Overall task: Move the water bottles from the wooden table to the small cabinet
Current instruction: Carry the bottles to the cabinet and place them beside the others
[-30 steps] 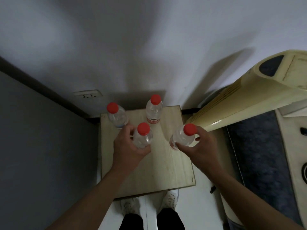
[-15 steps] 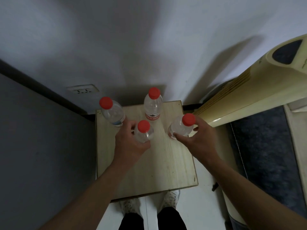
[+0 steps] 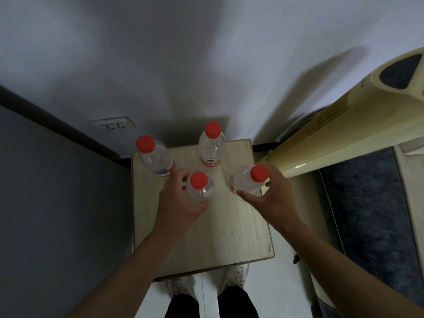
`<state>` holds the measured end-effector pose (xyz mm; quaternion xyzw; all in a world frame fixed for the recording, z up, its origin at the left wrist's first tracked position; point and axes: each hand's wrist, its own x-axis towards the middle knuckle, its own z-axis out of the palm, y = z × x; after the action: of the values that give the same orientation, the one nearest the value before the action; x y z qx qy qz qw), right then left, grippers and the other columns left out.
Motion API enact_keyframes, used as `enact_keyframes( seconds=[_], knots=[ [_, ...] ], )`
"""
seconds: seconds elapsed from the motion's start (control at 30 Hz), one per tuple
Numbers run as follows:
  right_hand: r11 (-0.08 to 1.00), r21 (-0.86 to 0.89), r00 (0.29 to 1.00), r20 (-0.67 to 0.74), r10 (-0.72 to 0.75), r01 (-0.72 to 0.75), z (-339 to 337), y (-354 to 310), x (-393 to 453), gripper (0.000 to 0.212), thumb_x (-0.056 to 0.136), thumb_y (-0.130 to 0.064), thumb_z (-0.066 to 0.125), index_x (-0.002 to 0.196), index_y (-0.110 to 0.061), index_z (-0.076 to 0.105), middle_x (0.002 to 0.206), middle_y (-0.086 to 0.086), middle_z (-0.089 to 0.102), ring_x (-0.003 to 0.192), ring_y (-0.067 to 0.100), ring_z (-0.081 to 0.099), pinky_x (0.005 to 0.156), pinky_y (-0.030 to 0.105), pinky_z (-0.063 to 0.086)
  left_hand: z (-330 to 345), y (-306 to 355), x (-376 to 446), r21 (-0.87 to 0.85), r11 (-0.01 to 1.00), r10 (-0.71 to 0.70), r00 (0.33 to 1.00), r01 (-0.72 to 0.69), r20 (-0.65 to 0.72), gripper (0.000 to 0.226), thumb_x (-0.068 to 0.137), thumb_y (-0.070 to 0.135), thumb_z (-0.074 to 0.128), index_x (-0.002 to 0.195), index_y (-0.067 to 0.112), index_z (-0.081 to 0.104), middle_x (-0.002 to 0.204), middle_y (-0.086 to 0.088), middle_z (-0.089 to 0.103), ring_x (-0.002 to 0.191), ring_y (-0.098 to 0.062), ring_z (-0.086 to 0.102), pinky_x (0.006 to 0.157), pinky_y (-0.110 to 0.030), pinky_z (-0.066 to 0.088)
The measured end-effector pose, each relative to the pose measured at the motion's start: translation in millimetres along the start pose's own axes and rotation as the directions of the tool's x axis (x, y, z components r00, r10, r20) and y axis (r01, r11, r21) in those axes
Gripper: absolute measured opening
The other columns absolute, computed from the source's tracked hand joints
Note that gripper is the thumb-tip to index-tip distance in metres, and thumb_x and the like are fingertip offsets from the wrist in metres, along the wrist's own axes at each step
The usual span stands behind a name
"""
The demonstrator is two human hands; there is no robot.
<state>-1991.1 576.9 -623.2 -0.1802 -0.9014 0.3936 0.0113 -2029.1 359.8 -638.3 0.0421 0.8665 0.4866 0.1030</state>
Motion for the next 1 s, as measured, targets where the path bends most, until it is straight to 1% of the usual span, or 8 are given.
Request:
enact_keyframes(
  seconds=[0.1, 0.2, 0.37, 0.53, 0.67, 0.87, 0.93, 1.0],
  knots=[
    [1.000, -0.013, 1.000, 0.010, 0.014, -0.013, -1.5, 0.8, -5.1, 0.080, 0.061, -0.036, 0.090, 0.129, -0.021, 0.051, 0.125, -0.002, 0.058, 0.108, 0.007, 0.050, 0.094, 0.034, 0.048, -2.1, -0.9, -4.5, 0.018, 1.000, 0.025, 1.000, -0.025, -0.004, 0.070, 0.066, 0.034, 0.090, 0.123, 0.023, 0.052, 0.118, 0.009, 0.060, 0.107, -0.007, 0.059, 0.090, -0.034, 0.055],
    [1.000, -0.013, 1.000, -0.005, 0.005, -0.005, -2.6, -0.8, -7.0, 0.080, 0.062, -0.036, 0.090, 0.130, -0.021, 0.051, 0.127, -0.001, 0.058, 0.110, 0.007, 0.049, 0.096, 0.035, 0.046, -5.2, 0.8, -5.3, 0.033, 0.998, 0.046, 0.999, -0.045, -0.027, 0.071, 0.066, 0.035, 0.089, 0.126, 0.022, 0.052, 0.120, 0.008, 0.059, 0.110, -0.008, 0.057, 0.091, -0.033, 0.054],
    [1.000, -0.022, 1.000, -0.024, 0.011, -0.011, -3.2, -5.4, -2.1, 0.071, 0.065, -0.033, 0.088, 0.126, -0.017, 0.055, 0.122, 0.002, 0.062, 0.105, 0.007, 0.049, 0.093, 0.035, 0.048, -7.0, 8.9, -2.0, 0.033, 0.996, 0.078, 0.996, -0.077, -0.037, 0.062, 0.066, 0.030, 0.089, 0.118, 0.017, 0.057, 0.112, 0.007, 0.062, 0.101, -0.007, 0.061, 0.084, -0.035, 0.057],
    [1.000, -0.018, 1.000, -0.020, 0.022, -0.022, -3.6, -7.6, -1.3, 0.069, 0.066, -0.032, 0.088, 0.125, -0.016, 0.056, 0.122, 0.003, 0.062, 0.104, 0.007, 0.050, 0.093, 0.036, 0.049, -7.4, 6.6, -13.7, 0.034, 0.997, 0.072, 0.995, -0.070, -0.066, 0.056, 0.066, 0.031, 0.089, 0.111, 0.019, 0.059, 0.105, 0.006, 0.063, 0.095, -0.009, 0.063, 0.076, -0.036, 0.059],
    [1.000, -0.011, 1.000, -0.005, 0.029, -0.029, -5.3, -7.4, -1.0, 0.069, 0.066, -0.032, 0.088, 0.125, -0.016, 0.056, 0.122, 0.002, 0.062, 0.104, 0.007, 0.050, 0.093, 0.036, 0.049, -6.1, 4.8, -21.8, 0.042, 0.996, 0.076, 0.996, -0.075, -0.035, 0.057, 0.064, 0.028, 0.089, 0.111, 0.020, 0.059, 0.106, 0.007, 0.063, 0.096, -0.010, 0.062, 0.077, -0.034, 0.058],
    [1.000, -0.015, 1.000, 0.024, 0.020, -0.019, -11.3, -11.3, -1.9, 0.064, 0.066, -0.027, 0.088, 0.122, -0.016, 0.058, 0.118, 0.001, 0.063, 0.098, 0.007, 0.051, 0.088, 0.029, 0.046, -9.9, 2.1, -16.3, 0.062, 0.993, 0.092, 0.994, -0.095, 0.054, 0.061, 0.067, 0.026, 0.085, 0.122, 0.021, 0.057, 0.114, 0.007, 0.061, 0.103, -0.009, 0.059, 0.086, -0.035, 0.055],
    [0.999, -0.038, 0.998, 0.061, 0.010, -0.008, -16.1, -11.1, -5.6, 0.063, 0.066, -0.027, 0.088, 0.121, -0.017, 0.059, 0.117, 0.001, 0.064, 0.098, 0.006, 0.051, 0.085, 0.019, 0.043, -11.6, 1.0, -15.6, 0.060, 0.993, 0.096, 0.993, -0.100, 0.074, 0.061, 0.069, 0.030, 0.082, 0.123, 0.021, 0.056, 0.116, 0.007, 0.060, 0.105, -0.008, 0.059, 0.088, -0.035, 0.055],
    [0.997, -0.071, 0.996, 0.092, -0.001, 0.008, -20.3, -9.6, -13.1, 0.063, 0.066, -0.027, 0.088, 0.121, -0.017, 0.060, 0.116, 0.000, 0.064, 0.096, 0.005, 0.050, 0.081, 0.009, 0.034, -11.3, -0.2, -15.7, 0.061, 0.993, 0.099, 0.992, -0.104, 0.076, 0.062, 0.069, 0.031, 0.083, 0.124, 0.021, 0.056, 0.117, 0.007, 0.060, 0.107, -0.008, 0.059, 0.089, -0.035, 0.055]
  ],
)
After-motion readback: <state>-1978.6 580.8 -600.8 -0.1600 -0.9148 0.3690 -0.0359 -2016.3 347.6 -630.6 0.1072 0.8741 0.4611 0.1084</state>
